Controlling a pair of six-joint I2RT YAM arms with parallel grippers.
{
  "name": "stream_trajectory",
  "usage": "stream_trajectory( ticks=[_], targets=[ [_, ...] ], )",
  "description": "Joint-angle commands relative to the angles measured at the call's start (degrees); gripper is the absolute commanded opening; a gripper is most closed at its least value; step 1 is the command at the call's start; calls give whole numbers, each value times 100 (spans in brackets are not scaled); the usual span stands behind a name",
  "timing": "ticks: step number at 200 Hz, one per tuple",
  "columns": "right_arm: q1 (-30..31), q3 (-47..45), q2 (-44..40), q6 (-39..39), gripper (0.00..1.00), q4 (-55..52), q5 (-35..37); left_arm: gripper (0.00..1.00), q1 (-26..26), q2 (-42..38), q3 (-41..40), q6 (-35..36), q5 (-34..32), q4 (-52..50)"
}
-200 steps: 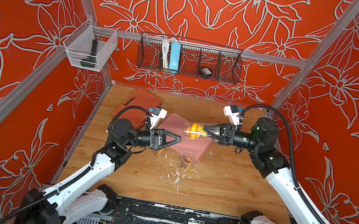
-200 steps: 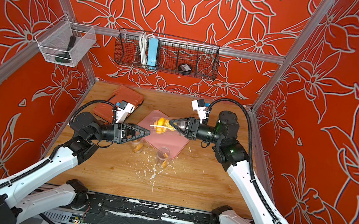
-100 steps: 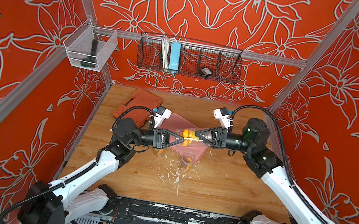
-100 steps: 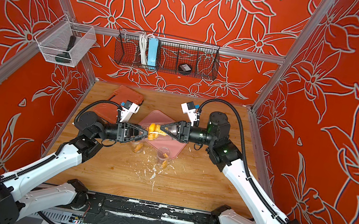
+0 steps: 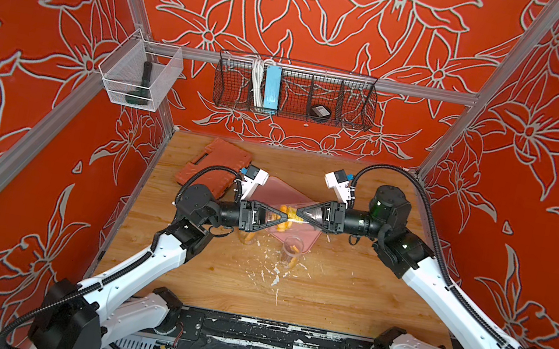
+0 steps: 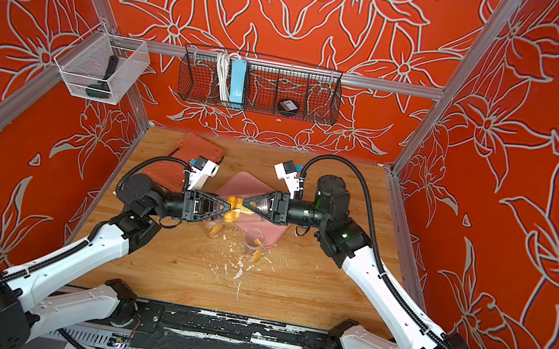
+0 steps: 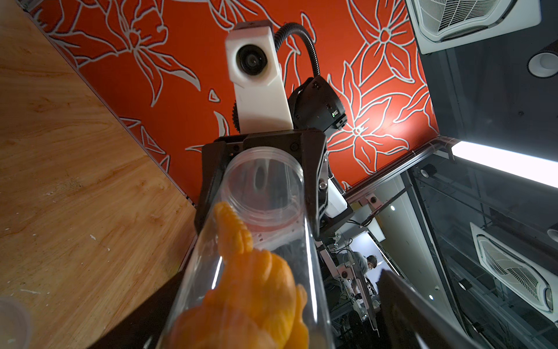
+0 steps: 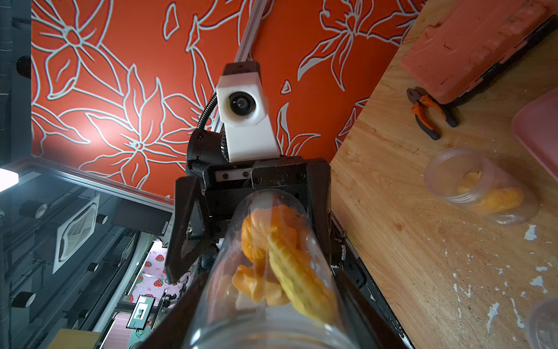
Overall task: Pour the cookies out of the jar
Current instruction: Pick up the jar from the center of the board.
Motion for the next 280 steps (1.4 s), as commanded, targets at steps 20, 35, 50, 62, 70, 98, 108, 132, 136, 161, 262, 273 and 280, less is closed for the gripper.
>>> stream_trajectory(
  ticks=[20,35,50,62,70,98,108,132,136,161,262,273,280],
  targets=[
    [56,-36,-11,-84,53,246,128,95,-102,-14,1,-136,155,301],
    [64,-26,-4,-83,53,237,119,92,-115,-14,-19,-108,156,256],
    [65,-37,11,-84,53,233,116,89,-129,-9,-26,-108,155,262],
    [68,-43,9,-82,53,233,126,88,-139,4,-17,-110,173,271],
    [65,-44,11,-80,53,233,128,86,-142,4,-1,-110,195,266],
    [66,-45,10,-86,53,224,136,81,-150,17,8,-92,226,245],
    [70,-46,9,-88,53,215,138,81,-159,21,-2,-90,232,237],
    [65,-59,6,-92,53,215,153,80,-167,21,-4,-75,274,215],
    [70,-61,10,-89,53,215,152,79,-167,21,-1,-71,280,201],
    [72,-62,9,-77,53,215,154,78,-167,21,1,-25,323,149],
    [78,-123,-44,-80,53,215,186,73,-186,21,-14,-20,379,96],
    [74,-123,-48,-98,53,190,198,72,-191,26,-8,-24,376,96],
    [78,-121,-45,-104,53,171,194,71,-194,26,0,-29,386,94]
  ],
)
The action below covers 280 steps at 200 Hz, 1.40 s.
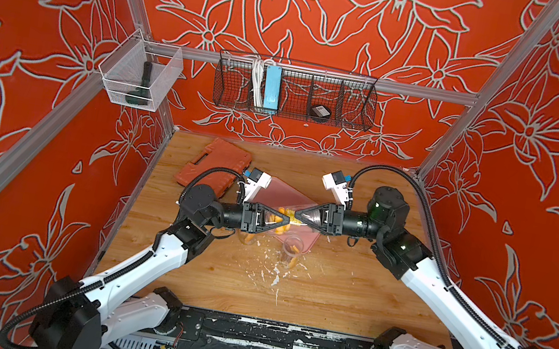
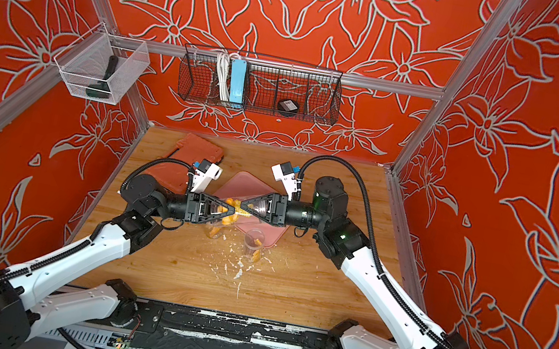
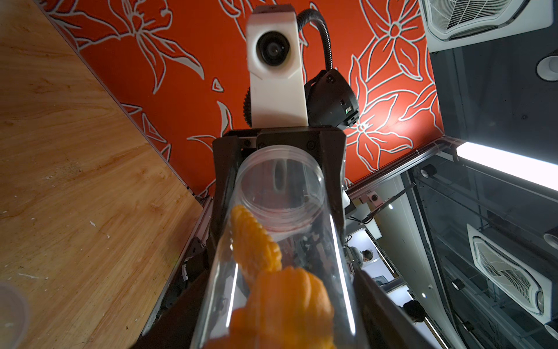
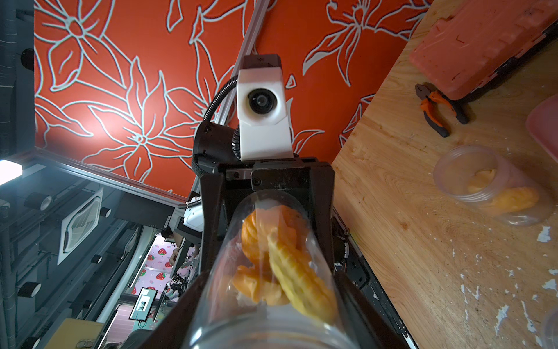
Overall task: Pour the cookies out of the jar
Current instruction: Pick up the jar from the center of the board.
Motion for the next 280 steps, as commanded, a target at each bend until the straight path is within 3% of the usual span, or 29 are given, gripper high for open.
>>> stream_trajectory(
  ticks=[1,53,107,178,249,280],
  targets=[
    [6,-83,-40,-105,53,88,150,70,-92,-26,13,-57,300,290],
    [5,-97,-55,-145,53,27,214,60,-100,-2,-16,-57,255,222],
    [9,-97,-36,-180,54,-25,264,59,-100,61,-31,-125,226,227],
    [-122,0,240,-428,77,-676,460,55,-66,445,-132,-312,197,446],
    [-844,-179,842,-126,95,3,23,54,594,1408,-134,-547,646,1254],
    [-1187,-189,1121,-30,99,315,-289,53,842,1833,49,-497,867,1348]
  ],
)
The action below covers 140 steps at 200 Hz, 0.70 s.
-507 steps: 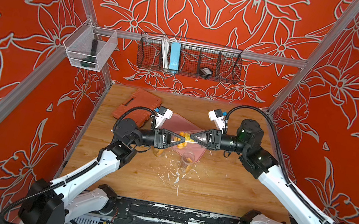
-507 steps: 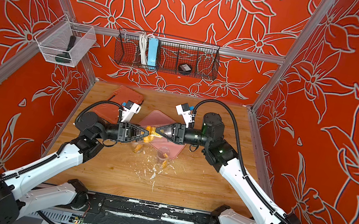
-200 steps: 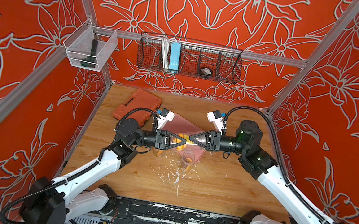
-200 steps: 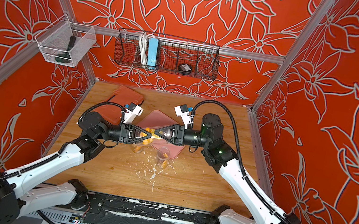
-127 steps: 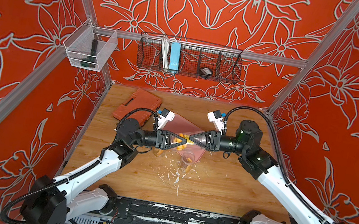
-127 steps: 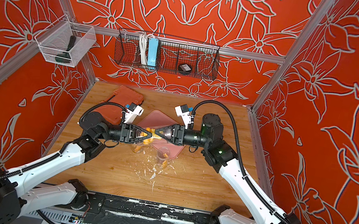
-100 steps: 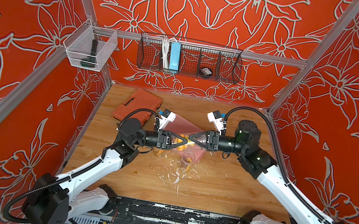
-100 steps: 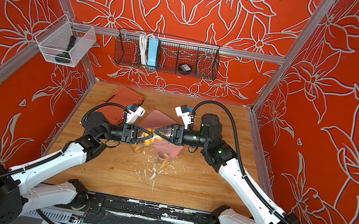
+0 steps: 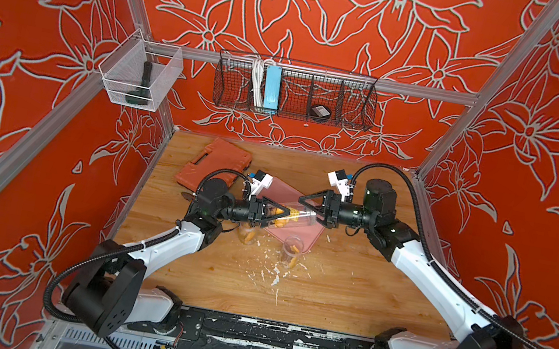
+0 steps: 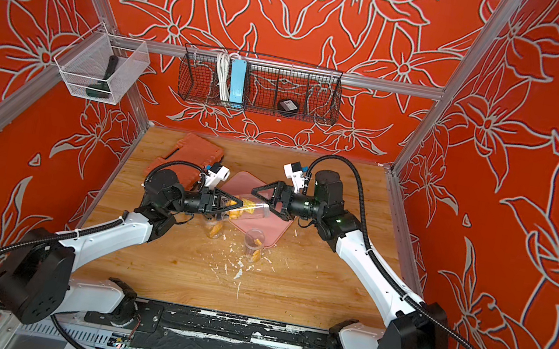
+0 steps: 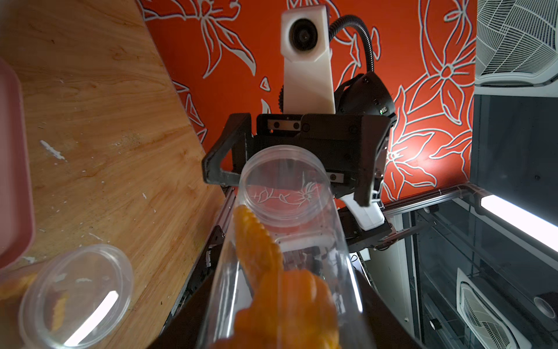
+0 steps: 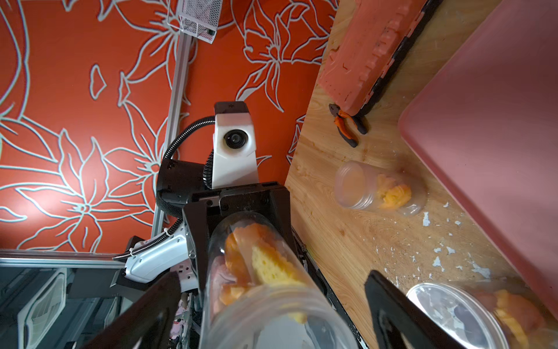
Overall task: Pour the cookies out of the jar
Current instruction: Pick up the jar from the center of the board.
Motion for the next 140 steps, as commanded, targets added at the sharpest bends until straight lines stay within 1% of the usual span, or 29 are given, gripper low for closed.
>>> stream_trajectory(
  ticks=[1,29,49,74,95,113,140],
  targets=[
    [-241,-65,160,100,99,438,-415,53,157,217,231,-110,405,516],
    [-563,29,362,16,98,456,-863,52,265,494,436,39,596,397],
    [-624,82,489,-63,96,448,-1201,51,295,574,533,198,683,209],
    [-625,35,564,-52,94,479,-1312,51,292,565,675,586,731,-272],
    [-625,-65,631,233,91,828,-1497,51,301,597,735,615,773,-320],
    [-617,-154,598,462,89,1139,-1521,51,301,631,759,652,793,-359],
    [-584,-211,531,588,86,1221,-1578,51,334,645,768,677,802,-391]
  ],
)
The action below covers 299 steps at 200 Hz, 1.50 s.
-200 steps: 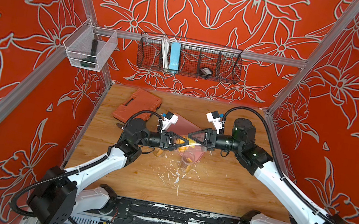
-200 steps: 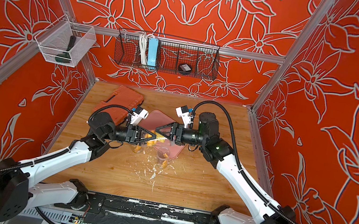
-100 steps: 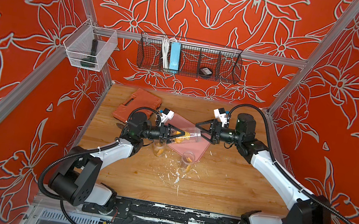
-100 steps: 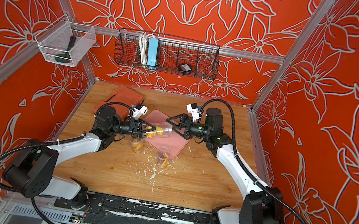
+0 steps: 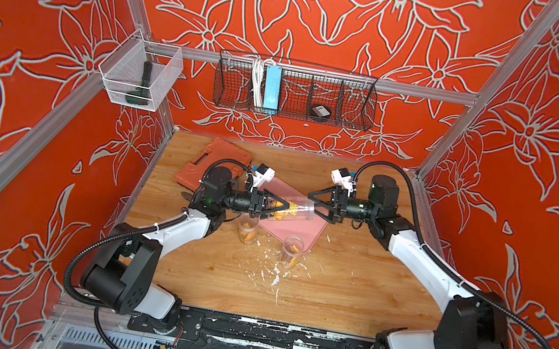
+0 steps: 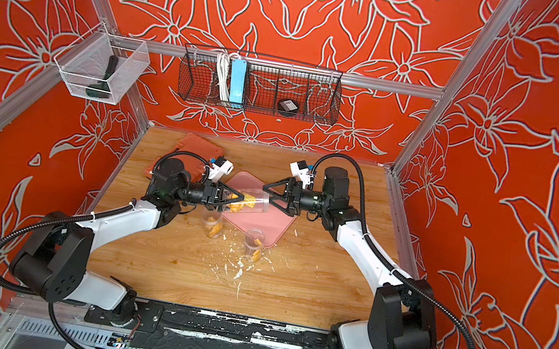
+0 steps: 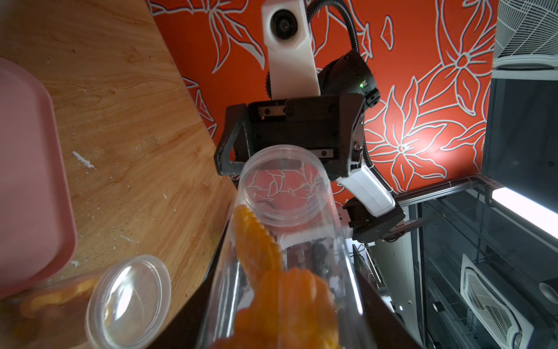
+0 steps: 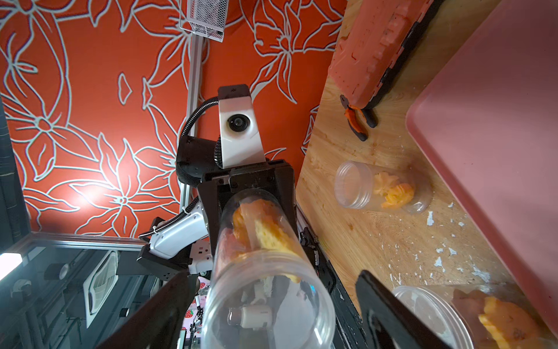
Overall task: Pour the cookies out of the jar
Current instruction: Pick up the jar from the center of the board.
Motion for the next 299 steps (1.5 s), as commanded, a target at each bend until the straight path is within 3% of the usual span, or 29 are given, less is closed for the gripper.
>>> stream_trajectory(
  ticks=[1,139,263,299],
  targets=[
    [40,-115,-85,241,86,360,-256,51,66,37,154,80,181,53],
    [261,-256,-414,186,81,88,-381,50,111,53,189,177,216,-46],
    [226,-376,-379,158,63,190,-312,50,264,281,314,275,268,-63],
    [116,-250,-158,43,61,426,-310,48,392,573,348,-206,356,484]
  ],
)
